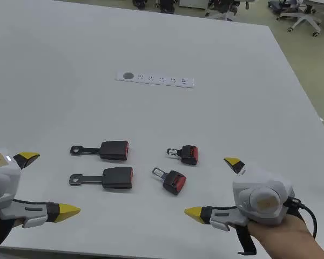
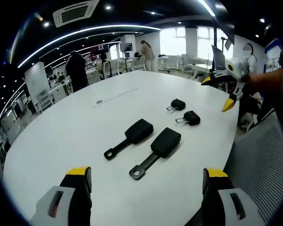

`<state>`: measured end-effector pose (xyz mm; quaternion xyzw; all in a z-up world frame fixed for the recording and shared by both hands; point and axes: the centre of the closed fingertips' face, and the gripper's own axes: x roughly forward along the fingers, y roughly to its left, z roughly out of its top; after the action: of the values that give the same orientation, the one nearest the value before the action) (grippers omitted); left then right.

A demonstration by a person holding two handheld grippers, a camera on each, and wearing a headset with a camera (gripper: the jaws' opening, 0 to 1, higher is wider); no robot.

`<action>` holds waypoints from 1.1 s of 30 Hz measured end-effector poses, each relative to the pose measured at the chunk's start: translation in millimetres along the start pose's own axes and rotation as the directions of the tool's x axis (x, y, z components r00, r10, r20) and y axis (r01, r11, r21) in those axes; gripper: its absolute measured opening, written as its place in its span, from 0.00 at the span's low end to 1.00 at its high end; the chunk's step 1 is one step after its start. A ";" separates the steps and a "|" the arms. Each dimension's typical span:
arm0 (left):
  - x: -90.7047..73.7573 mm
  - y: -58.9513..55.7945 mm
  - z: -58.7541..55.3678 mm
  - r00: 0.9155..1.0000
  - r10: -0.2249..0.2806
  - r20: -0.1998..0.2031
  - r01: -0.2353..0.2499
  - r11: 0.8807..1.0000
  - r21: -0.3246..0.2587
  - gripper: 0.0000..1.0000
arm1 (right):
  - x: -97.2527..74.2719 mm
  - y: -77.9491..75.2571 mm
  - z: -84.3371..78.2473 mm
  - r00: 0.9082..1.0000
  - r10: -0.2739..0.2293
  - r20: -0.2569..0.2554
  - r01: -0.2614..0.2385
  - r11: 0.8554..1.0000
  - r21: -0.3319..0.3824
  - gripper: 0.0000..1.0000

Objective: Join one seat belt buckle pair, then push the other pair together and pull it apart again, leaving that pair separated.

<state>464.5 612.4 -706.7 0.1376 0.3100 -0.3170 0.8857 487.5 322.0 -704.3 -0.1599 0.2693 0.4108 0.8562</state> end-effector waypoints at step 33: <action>-0.3 1.9 -4.7 1.000 0.000 -0.024 0.000 1.000 0.010 1.00 | 3.5 -3.9 5.7 1.000 -0.002 0.006 0.002 1.000 -0.016 0.96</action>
<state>463.3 616.1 -710.1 0.1457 0.3192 -0.3167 0.8812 494.2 324.6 -701.6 -0.1657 0.2634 0.4126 0.8561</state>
